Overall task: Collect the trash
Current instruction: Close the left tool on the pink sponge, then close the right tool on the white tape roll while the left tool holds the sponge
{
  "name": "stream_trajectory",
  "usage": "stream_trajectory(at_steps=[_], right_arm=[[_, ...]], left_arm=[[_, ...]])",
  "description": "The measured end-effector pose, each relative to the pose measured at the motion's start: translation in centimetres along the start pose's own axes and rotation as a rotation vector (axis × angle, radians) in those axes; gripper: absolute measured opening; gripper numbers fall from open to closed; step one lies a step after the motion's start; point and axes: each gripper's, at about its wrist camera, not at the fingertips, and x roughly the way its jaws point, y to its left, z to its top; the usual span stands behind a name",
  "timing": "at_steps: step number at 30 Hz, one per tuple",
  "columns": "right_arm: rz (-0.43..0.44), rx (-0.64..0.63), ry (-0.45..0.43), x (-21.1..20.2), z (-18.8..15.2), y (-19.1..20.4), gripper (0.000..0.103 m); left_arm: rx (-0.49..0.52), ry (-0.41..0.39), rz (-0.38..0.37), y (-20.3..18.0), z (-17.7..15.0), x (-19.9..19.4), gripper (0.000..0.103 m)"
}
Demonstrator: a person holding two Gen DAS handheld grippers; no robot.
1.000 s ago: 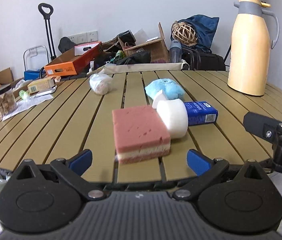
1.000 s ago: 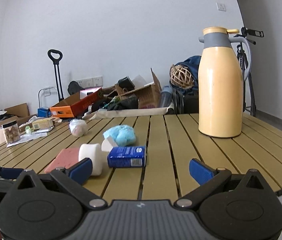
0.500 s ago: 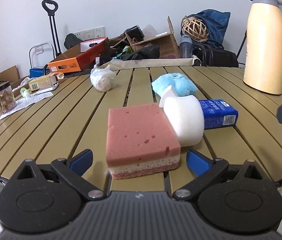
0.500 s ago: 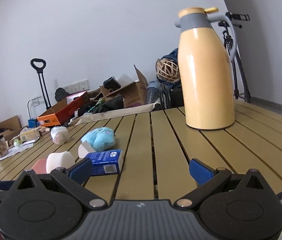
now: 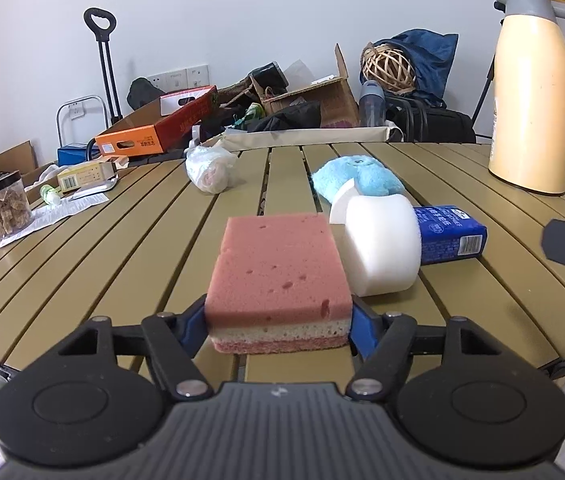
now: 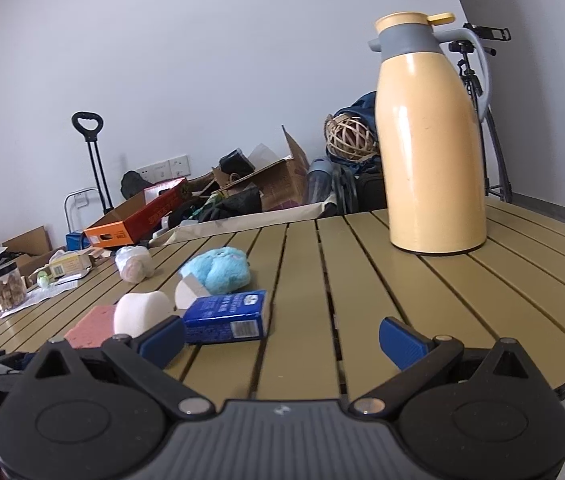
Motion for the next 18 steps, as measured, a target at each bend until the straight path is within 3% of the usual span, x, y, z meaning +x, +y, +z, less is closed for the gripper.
stream_trajectory(at_steps=[10,14,18], right_arm=[[0.069,0.030,0.023,2.4,0.8,4.7,0.103],[0.053,0.000,0.024,3.9,0.7,7.1,0.102],[0.060,-0.008,0.041,5.7,0.6,8.2,0.085]], left_arm=[[-0.015,-0.048,0.049,2.8,0.3,-1.9,0.071],[-0.027,-0.042,0.062,4.5,0.4,-1.9,0.071],[-0.038,-0.034,0.071,5.5,0.3,-1.7,0.071]])
